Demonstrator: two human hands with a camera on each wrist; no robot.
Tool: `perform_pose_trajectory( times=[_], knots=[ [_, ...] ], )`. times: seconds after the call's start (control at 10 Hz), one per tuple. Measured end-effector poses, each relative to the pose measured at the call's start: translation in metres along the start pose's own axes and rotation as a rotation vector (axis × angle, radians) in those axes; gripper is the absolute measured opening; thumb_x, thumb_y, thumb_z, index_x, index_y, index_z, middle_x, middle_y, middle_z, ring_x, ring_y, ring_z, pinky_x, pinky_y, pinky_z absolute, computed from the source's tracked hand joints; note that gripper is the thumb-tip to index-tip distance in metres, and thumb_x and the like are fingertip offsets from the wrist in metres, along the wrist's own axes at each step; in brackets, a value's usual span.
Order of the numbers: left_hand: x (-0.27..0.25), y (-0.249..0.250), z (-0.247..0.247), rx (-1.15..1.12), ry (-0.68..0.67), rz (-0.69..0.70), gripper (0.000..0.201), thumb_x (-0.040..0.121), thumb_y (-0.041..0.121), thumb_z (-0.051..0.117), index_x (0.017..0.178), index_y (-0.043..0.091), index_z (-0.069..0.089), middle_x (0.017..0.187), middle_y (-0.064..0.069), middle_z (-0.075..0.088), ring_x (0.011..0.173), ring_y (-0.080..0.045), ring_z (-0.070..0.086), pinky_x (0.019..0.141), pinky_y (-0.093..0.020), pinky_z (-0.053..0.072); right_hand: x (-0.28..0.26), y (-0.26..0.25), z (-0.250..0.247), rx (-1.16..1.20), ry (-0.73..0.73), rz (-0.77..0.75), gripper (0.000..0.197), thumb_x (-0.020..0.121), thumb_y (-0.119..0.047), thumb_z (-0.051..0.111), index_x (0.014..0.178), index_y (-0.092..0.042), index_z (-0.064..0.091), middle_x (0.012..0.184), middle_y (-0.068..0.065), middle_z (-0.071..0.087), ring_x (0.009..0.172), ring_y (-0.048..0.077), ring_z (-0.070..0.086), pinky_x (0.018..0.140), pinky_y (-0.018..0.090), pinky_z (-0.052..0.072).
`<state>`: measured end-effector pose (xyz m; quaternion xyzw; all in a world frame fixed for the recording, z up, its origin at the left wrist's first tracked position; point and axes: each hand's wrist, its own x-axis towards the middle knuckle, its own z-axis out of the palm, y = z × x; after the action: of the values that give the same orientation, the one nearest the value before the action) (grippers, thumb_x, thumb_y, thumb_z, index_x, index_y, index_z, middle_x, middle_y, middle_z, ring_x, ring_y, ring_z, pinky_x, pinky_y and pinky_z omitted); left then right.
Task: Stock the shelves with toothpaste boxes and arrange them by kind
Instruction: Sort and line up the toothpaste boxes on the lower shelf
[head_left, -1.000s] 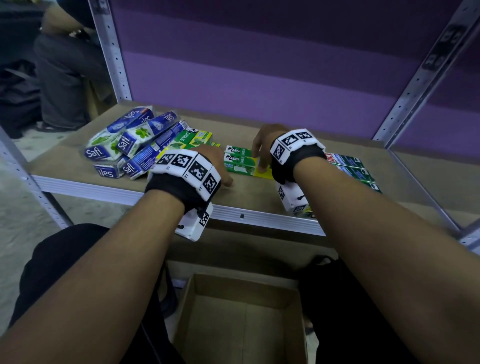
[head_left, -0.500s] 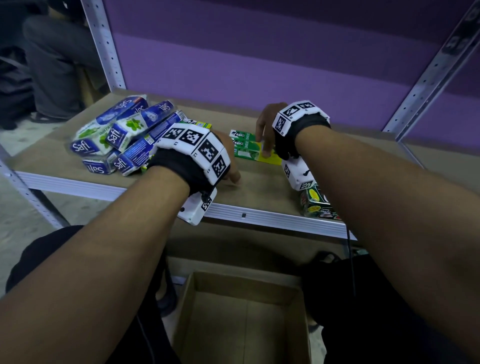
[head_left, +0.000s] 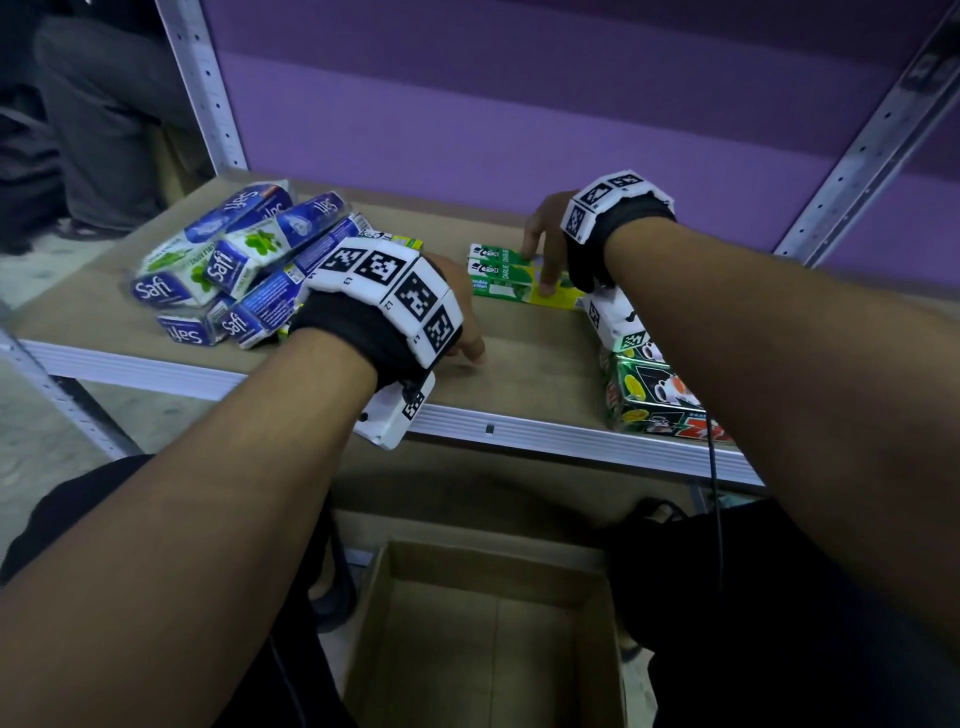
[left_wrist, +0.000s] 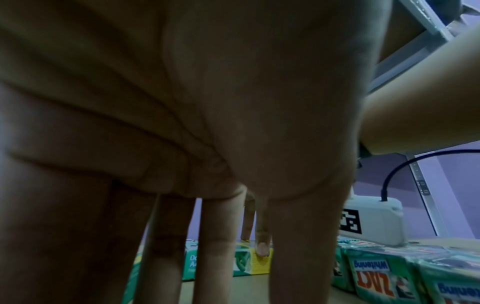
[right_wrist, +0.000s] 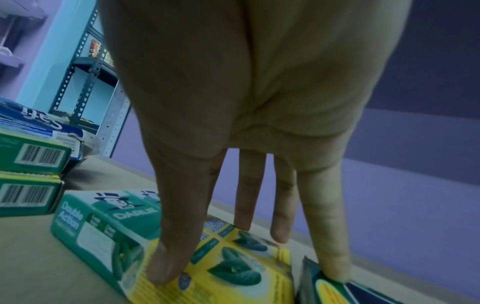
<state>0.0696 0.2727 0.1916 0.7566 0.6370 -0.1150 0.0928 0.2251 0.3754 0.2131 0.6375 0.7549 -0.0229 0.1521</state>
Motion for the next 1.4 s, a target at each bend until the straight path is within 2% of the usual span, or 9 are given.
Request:
perform_pose_trajectory(
  times=[0.2, 0.3, 0.5, 0.8, 1.0, 1.1, 1.2, 1.3, 1.4],
  knots=[
    [0.002, 0.001, -0.003, 0.174, -0.081, 0.125, 0.048, 0.093, 0.053, 0.054, 0.063, 0.016, 0.044, 0.068, 0.000, 0.045, 0.080, -0.021, 0.052, 0.071, -0.029, 0.041, 0.006, 0.004, 0.003, 0.089, -0.007, -0.001, 0.057, 0.068, -0.028, 0.090, 0.120, -0.018, 0.069, 0.120, 0.006, 0.068, 0.109, 0.030, 0.064, 0.093, 0.037, 0.053],
    [-0.001, 0.004, -0.006, 0.191, -0.089, 0.110, 0.051, 0.093, 0.054, 0.052, 0.065, 0.012, 0.047, 0.070, -0.002, 0.046, 0.087, -0.021, 0.051, 0.076, -0.031, 0.039, 0.009, 0.008, 0.002, 0.118, -0.025, -0.006, 0.056, 0.068, -0.028, 0.090, 0.119, -0.017, 0.069, 0.121, 0.006, 0.067, 0.110, 0.030, 0.063, 0.092, 0.035, 0.051],
    [-0.001, 0.005, -0.006, 0.108, -0.075, 0.069, 0.048, 0.090, 0.051, 0.061, 0.064, 0.013, 0.048, 0.066, -0.001, 0.045, 0.076, -0.020, 0.049, 0.071, -0.031, 0.038, 0.018, 0.014, 0.005, 0.135, -0.052, -0.054, 0.059, 0.073, -0.020, 0.087, 0.127, -0.016, 0.062, 0.139, 0.009, 0.056, 0.120, 0.032, 0.057, 0.084, 0.030, 0.041],
    [-0.001, 0.006, -0.001, 0.019, 0.006, 0.048, 0.044, 0.083, 0.048, 0.070, 0.062, 0.018, 0.046, 0.063, 0.003, 0.046, 0.076, -0.019, 0.050, 0.069, -0.029, 0.040, 0.023, 0.016, 0.008, 0.139, -0.008, -0.097, 0.062, 0.073, -0.020, 0.087, 0.129, -0.018, 0.061, 0.146, 0.008, 0.048, 0.125, 0.033, 0.052, 0.090, 0.034, 0.041],
    [0.002, -0.009, -0.001, -0.119, 0.016, 0.086, 0.037, 0.080, 0.040, 0.070, 0.055, 0.014, 0.061, 0.051, 0.004, 0.059, 0.055, -0.016, 0.056, 0.060, -0.025, 0.046, 0.016, 0.019, 0.011, 0.238, 0.001, -0.084, 0.063, 0.065, -0.024, 0.092, 0.123, -0.024, 0.066, 0.134, 0.003, 0.060, 0.099, 0.024, 0.059, 0.083, 0.029, 0.044],
    [0.002, -0.022, 0.003, -0.410, -0.031, 0.092, 0.024, 0.080, 0.032, 0.074, 0.080, 0.008, 0.074, 0.075, -0.006, 0.075, 0.055, -0.015, 0.064, 0.062, -0.027, 0.056, 0.009, 0.029, 0.012, 0.333, 0.033, -0.082, 0.073, 0.067, -0.028, 0.091, 0.133, -0.029, 0.061, 0.138, 0.005, 0.058, 0.117, 0.025, 0.059, 0.094, 0.032, 0.044],
    [-0.003, -0.032, -0.003, -0.586, 0.012, 0.141, 0.020, 0.080, 0.032, 0.077, 0.086, 0.014, 0.076, 0.082, -0.007, 0.075, 0.069, -0.019, 0.070, 0.074, -0.040, 0.062, -0.006, 0.040, 0.013, 0.436, 0.080, -0.094, 0.070, 0.072, -0.028, 0.087, 0.135, -0.030, 0.057, 0.142, 0.007, 0.054, 0.127, 0.026, 0.053, 0.093, 0.033, 0.042],
    [-0.012, -0.043, -0.012, -0.552, 0.200, 0.191, 0.012, 0.079, 0.037, 0.075, 0.087, 0.028, 0.076, 0.081, 0.005, 0.074, 0.074, -0.015, 0.071, 0.071, -0.029, 0.060, -0.022, 0.050, 0.018, 0.529, 0.119, -0.120, 0.055, 0.080, -0.018, 0.081, 0.131, -0.024, 0.061, 0.142, 0.010, 0.054, 0.121, 0.019, 0.055, 0.079, 0.027, 0.044],
    [-0.023, -0.054, -0.018, -0.517, 0.345, 0.195, 0.010, 0.083, 0.036, 0.072, 0.091, 0.030, 0.075, 0.083, 0.011, 0.072, 0.069, -0.001, 0.064, 0.064, -0.015, 0.047, -0.036, 0.052, 0.024, 0.523, 0.183, -0.133, 0.046, 0.084, -0.016, 0.078, 0.128, -0.020, 0.063, 0.137, 0.008, 0.058, 0.119, 0.016, 0.056, 0.074, 0.018, 0.042]
  ],
)
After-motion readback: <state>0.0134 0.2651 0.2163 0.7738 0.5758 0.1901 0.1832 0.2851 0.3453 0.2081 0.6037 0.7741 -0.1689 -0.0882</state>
